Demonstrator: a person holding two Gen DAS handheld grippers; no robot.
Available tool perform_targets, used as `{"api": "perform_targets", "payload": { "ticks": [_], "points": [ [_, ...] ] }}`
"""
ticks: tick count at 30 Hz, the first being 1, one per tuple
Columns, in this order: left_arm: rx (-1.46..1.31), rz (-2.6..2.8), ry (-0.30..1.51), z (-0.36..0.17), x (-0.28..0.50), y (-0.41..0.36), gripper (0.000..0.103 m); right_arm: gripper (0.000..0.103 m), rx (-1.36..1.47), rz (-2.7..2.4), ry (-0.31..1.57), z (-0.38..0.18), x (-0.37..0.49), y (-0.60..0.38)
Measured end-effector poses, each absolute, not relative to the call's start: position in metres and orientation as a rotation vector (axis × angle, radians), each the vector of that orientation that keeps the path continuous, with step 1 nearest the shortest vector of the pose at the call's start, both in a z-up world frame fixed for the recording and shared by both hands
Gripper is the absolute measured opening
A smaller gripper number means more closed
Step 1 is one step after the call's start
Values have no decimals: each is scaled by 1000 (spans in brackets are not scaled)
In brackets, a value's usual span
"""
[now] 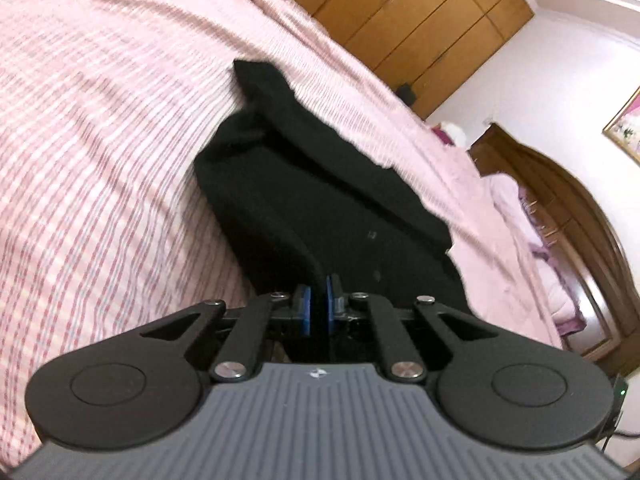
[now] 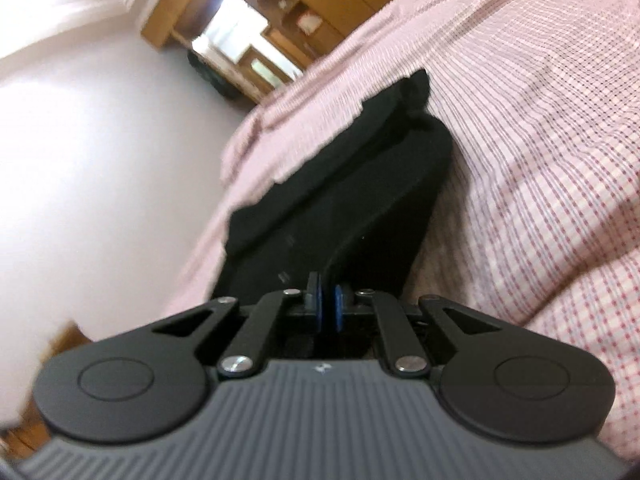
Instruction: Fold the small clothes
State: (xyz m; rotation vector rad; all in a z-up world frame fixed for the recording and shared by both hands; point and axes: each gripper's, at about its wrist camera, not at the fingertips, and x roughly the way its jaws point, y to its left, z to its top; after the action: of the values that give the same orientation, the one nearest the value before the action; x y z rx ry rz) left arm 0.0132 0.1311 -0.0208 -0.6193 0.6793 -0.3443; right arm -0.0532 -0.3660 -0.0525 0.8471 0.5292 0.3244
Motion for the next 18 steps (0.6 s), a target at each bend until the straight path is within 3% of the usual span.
{"api": "perform_targets", "payload": {
  "ticks": [18],
  "points": [
    [-687,-360,433,58,103,121,6,8,940,315,280,-6,46,-378]
  ]
}}
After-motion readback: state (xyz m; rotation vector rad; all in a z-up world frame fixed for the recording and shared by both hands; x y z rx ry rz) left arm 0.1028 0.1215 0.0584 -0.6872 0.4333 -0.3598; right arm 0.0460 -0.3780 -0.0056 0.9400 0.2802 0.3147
